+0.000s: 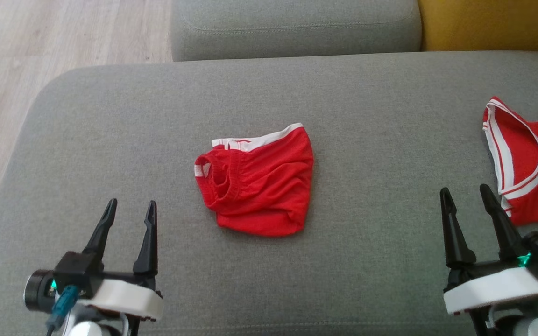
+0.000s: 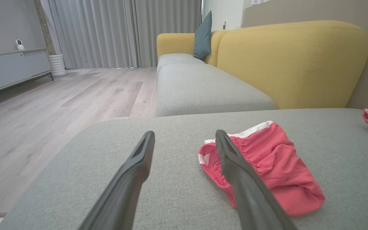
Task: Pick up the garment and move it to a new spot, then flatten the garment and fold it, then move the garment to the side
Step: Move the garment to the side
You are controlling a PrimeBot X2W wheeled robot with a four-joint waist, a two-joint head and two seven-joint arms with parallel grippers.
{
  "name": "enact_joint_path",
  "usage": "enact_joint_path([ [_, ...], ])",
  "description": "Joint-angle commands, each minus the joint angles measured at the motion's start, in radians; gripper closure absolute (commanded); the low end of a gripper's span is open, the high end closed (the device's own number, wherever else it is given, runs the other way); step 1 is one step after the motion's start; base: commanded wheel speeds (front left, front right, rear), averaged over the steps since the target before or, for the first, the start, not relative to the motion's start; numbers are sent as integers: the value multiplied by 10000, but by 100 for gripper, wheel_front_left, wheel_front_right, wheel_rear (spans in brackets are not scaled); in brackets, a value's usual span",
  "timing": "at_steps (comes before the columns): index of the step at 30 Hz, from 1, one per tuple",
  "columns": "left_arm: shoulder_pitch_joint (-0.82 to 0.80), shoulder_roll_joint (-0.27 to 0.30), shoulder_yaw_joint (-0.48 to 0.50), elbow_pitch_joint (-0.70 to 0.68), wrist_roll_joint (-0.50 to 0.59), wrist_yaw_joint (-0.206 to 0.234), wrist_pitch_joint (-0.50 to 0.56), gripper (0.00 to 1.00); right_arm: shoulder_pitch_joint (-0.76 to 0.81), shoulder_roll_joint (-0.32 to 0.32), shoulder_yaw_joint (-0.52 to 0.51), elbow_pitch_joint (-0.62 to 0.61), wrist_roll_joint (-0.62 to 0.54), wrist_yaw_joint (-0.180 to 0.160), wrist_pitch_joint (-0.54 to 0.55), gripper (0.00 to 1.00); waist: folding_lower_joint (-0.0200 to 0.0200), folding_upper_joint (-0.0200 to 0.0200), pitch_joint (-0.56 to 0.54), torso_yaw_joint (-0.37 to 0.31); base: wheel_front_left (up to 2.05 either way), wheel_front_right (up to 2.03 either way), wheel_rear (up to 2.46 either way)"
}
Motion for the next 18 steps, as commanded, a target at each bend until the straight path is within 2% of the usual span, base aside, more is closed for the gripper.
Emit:
enact_joint_path([
  [1, -383, 184, 298, -388, 83, 37, -16, 0, -229, -57, 194, -429, 34, -7, 43, 0, 1, 0, 3, 5, 0, 0, 0],
  [18, -467, 339, 200, -417, 98, 204, -12, 0, -309, -57, 203, -320, 91, -7, 120, 0, 1, 0, 93, 59, 0, 0, 0],
])
